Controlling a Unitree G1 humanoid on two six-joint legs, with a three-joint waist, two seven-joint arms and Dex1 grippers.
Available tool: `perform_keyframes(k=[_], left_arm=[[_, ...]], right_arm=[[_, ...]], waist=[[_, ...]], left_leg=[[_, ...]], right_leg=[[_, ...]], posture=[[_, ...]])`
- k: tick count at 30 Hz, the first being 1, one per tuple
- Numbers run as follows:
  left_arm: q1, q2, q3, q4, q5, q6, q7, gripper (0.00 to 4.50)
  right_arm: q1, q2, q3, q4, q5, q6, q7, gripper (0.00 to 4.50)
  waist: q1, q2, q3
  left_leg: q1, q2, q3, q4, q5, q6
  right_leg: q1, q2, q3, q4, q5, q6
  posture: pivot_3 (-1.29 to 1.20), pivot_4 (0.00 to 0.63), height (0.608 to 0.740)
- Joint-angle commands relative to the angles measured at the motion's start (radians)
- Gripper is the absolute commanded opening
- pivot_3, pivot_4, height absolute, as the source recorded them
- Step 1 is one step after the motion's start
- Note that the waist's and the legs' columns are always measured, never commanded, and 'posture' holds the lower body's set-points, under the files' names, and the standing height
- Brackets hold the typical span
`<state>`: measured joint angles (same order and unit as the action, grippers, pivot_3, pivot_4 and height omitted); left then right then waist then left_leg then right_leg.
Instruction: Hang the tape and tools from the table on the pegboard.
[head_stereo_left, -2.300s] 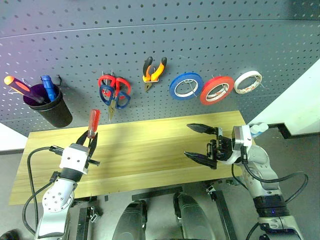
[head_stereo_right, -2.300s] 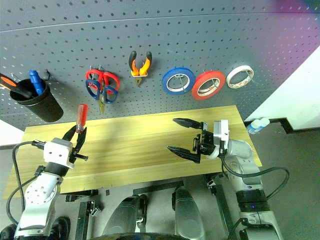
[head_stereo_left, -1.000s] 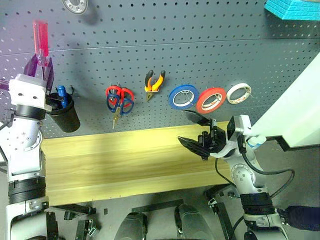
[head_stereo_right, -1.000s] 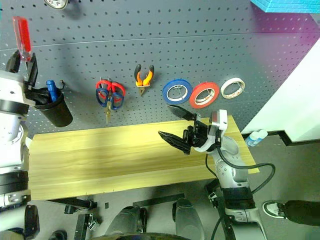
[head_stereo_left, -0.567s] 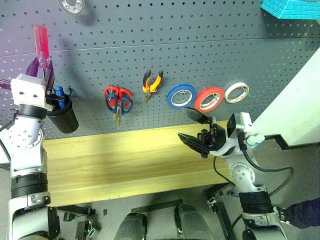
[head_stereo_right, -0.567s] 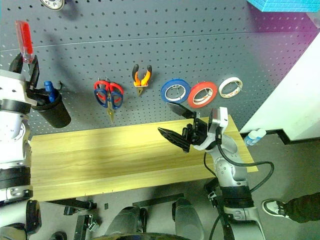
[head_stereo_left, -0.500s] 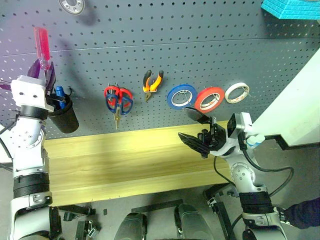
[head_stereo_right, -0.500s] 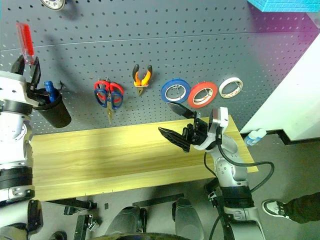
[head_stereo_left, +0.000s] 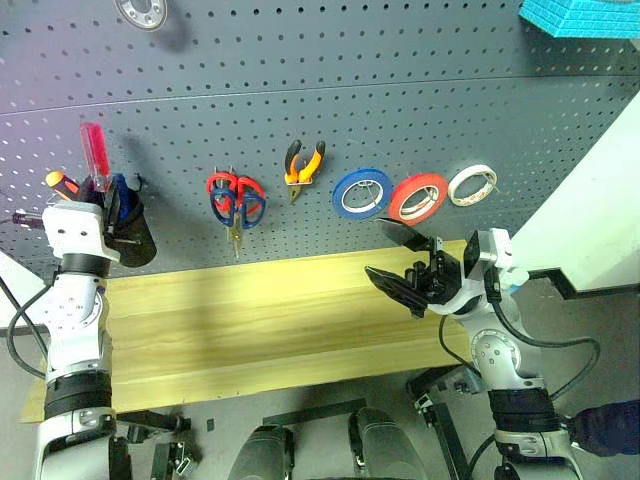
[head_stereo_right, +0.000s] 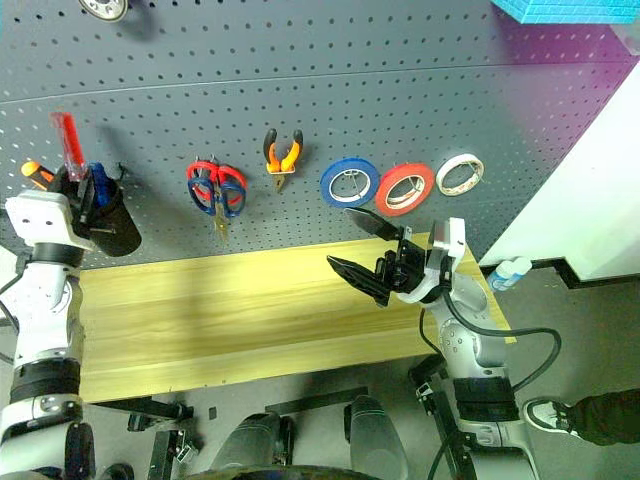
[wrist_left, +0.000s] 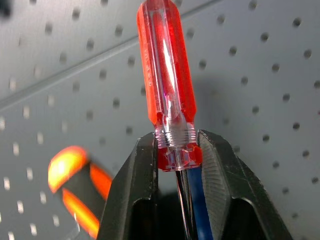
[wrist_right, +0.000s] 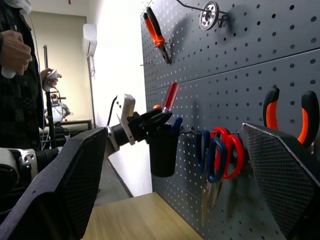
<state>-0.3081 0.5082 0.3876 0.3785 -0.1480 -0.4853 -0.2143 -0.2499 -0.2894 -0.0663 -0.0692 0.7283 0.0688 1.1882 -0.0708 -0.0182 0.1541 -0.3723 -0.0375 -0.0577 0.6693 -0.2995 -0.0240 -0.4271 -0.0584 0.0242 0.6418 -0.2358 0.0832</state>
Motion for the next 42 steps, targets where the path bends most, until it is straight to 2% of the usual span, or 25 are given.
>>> perform_keyframes(k=[1, 7, 20, 25, 28, 33, 36, 42], left_arm=[[0.004, 0.011, 0.031, -0.014, -0.045, 0.001, -0.011, 2.5], [-0.002, 0.008, 0.026, -0.035, -0.074, -0.002, -0.039, 4.46], [-0.034, -0.037, -0.043, -0.234, -0.092, -0.028, -0.103, 4.48], [-0.002, -0.049, -0.137, -0.309, -0.116, 0.009, -0.2, 4.48], [0.051, -0.055, -0.219, -0.391, -0.168, 0.082, -0.291, 4.48], [0.115, -0.09, -0.251, -0.476, -0.227, 0.185, -0.318, 4.48], [0.16, -0.123, -0.27, -0.5, -0.222, 0.212, -0.311, 4.48], [0.285, -0.165, -0.299, -0.429, -0.131, 0.182, -0.304, 4.48]], right_arm=[[-0.002, -0.005, -0.012, -0.029, 0.003, -0.01, 0.0, 4.5], [-0.005, -0.005, -0.011, -0.018, 0.0, -0.012, 0.005, 4.5], [-0.018, -0.001, -0.019, 0.015, -0.005, -0.027, 0.014, 4.5], [-0.038, 0.015, -0.037, 0.059, -0.017, -0.054, -0.016, 4.5], [-0.049, 0.044, -0.058, 0.123, -0.04, -0.101, -0.054, 4.5], [-0.042, 0.098, -0.09, 0.185, -0.075, -0.184, -0.118, 4.5], [-0.031, 0.122, -0.102, 0.214, -0.106, -0.236, -0.157, 4.5], [0.003, 0.188, -0.124, 0.284, -0.247, -0.381, -0.357, 4.5]], waist=[[0.0, 0.0, 0.0], [0.0, 0.0, 0.0], [0.002, 0.0, 0.0], [0.001, 0.0, 0.0], [0.0, 0.0, 0.0], [0.0, 0.0, 0.0], [0.001, 0.001, 0.0], [0.002, 0.003, -0.002]], left_leg=[[0.0, 0.0, 0.0, 0.0, 0.0, 0.0], [0.001, 0.0, 0.0, 0.002, 0.0, 0.0], [0.0, 0.0, 0.0, 0.011, -0.001, 0.001], [0.0, 0.0, 0.0, 0.011, -0.001, 0.001], [0.0, 0.0, 0.0, 0.011, -0.001, 0.001], [0.0, 0.001, 0.0, 0.011, -0.001, 0.001], [0.0, 0.0, 0.0, 0.011, -0.001, 0.001], [0.0, 0.0, 0.0, 0.011, -0.001, 0.001]], right_leg=[[0.0, 0.0, 0.0, 0.0, 0.0, 0.0], [0.0, 0.0, 0.0, 0.003, 0.0, 0.0], [0.003, 0.0, 0.0, 0.007, 0.0, 0.0], [0.003, 0.001, 0.0, 0.007, 0.0, 0.0], [0.003, 0.001, 0.0, 0.007, 0.0, 0.0], [0.003, 0.002, 0.0, 0.008, 0.0, 0.0], [0.003, 0.002, 0.0, 0.008, 0.0, 0.0], [0.003, 0.002, 0.001, 0.008, 0.0, 0.0]], posture=[[-0.14, 0.119, 0.738], [-0.14, 0.119, 0.738], [-0.13, 0.111, 0.738], [-0.13, 0.105, 0.738], [-0.12, 0.098, 0.738], [-0.12, 0.094, 0.738], [-0.11, 0.093, 0.738], [-0.1, 0.085, 0.738]])
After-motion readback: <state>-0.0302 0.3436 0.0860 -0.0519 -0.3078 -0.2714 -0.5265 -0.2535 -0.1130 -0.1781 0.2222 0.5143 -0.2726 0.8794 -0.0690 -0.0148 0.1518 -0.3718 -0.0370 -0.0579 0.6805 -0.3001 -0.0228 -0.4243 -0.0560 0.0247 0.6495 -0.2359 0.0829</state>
